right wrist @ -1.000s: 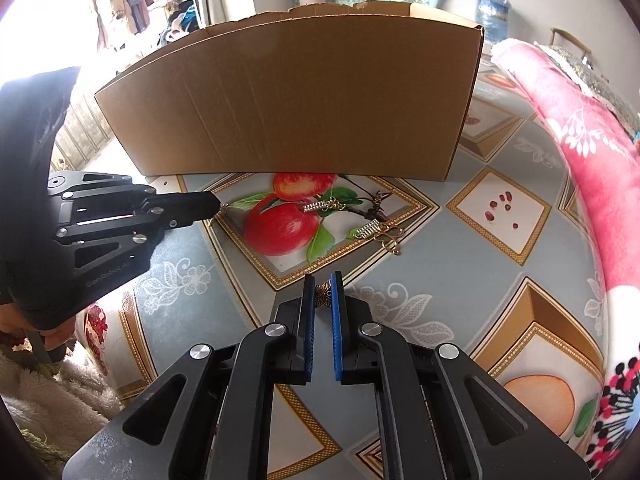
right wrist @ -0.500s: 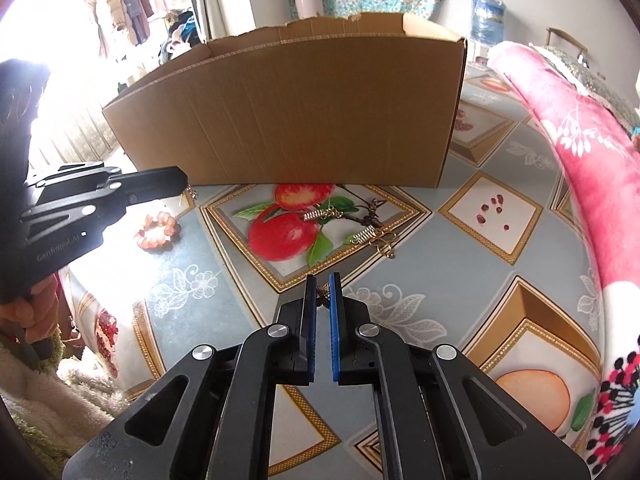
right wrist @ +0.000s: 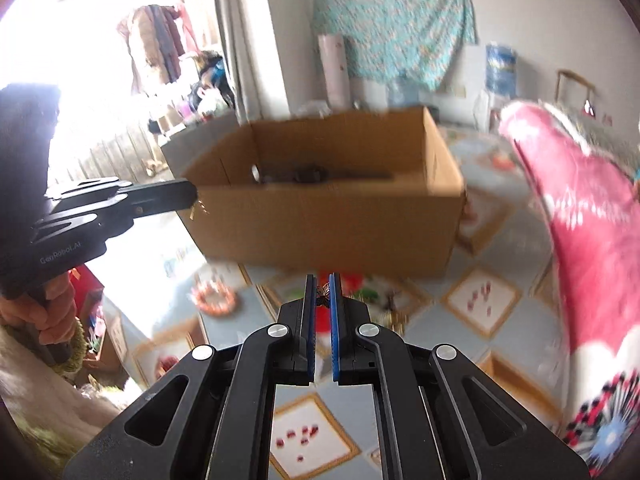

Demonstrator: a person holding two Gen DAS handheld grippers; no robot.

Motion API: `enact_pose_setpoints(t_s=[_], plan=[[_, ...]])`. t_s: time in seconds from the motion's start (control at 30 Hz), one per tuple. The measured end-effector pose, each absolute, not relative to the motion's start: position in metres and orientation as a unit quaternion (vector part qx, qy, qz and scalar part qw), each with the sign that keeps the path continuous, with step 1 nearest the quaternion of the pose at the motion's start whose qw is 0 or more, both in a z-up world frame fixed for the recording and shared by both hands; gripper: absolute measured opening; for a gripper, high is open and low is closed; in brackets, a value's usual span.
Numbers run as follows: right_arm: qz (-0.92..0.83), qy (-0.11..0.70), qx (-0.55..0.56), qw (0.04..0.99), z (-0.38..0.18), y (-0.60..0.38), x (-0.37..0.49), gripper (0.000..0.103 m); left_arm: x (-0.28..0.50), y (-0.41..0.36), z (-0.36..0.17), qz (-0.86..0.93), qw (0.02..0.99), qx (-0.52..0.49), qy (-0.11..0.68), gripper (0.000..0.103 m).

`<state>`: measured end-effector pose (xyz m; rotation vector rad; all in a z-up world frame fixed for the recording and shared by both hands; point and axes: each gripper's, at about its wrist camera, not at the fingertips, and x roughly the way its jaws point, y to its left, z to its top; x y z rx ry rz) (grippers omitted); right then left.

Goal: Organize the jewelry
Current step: 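Carry the small gold piece into the box and open the right tool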

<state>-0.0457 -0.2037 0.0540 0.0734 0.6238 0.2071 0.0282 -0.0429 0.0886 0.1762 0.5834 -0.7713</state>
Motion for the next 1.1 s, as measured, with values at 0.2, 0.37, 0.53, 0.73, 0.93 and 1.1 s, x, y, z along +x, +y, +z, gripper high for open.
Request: enact_pose_setpoints(t_s=[0.2,0.37,0.53,0.73,0.93,1.1], plan=[[0.172,0.240,0.033,0.955,0.103,-0.211,-0.003,0.004,0.066,-0.042,0.123,-0.368,0.898,0.051,0.234,0.000],[0.223,0.292,0.045,0.929,0.112,-0.216,0.075,0.004,0.131,-0.051,0.110,-0.371,0.875,0.012,0.311,0.000],[0.234,0.404,0.035,0.884,0.092,-0.202,0.160,0.004,0.195,-0.066,0.063,-0.370,0.815,-0.019,0.446,0.000],[0.235,0.515,0.032,0.824,0.050,-0.188,0.223,0.004,0.213,-0.077,0.024,-0.365,0.766,-0.016,0.528,0.000],[0.240,0.547,0.035,0.801,0.035,-0.182,0.242,0.009,0.214,-0.075,0.015,-0.349,0.762,-0.018,0.545,0.000],[0.229,0.541,0.046,0.808,0.033,-0.188,0.247,0.013,0.214,-0.068,0.012,-0.334,0.759,-0.031,0.557,0.001]])
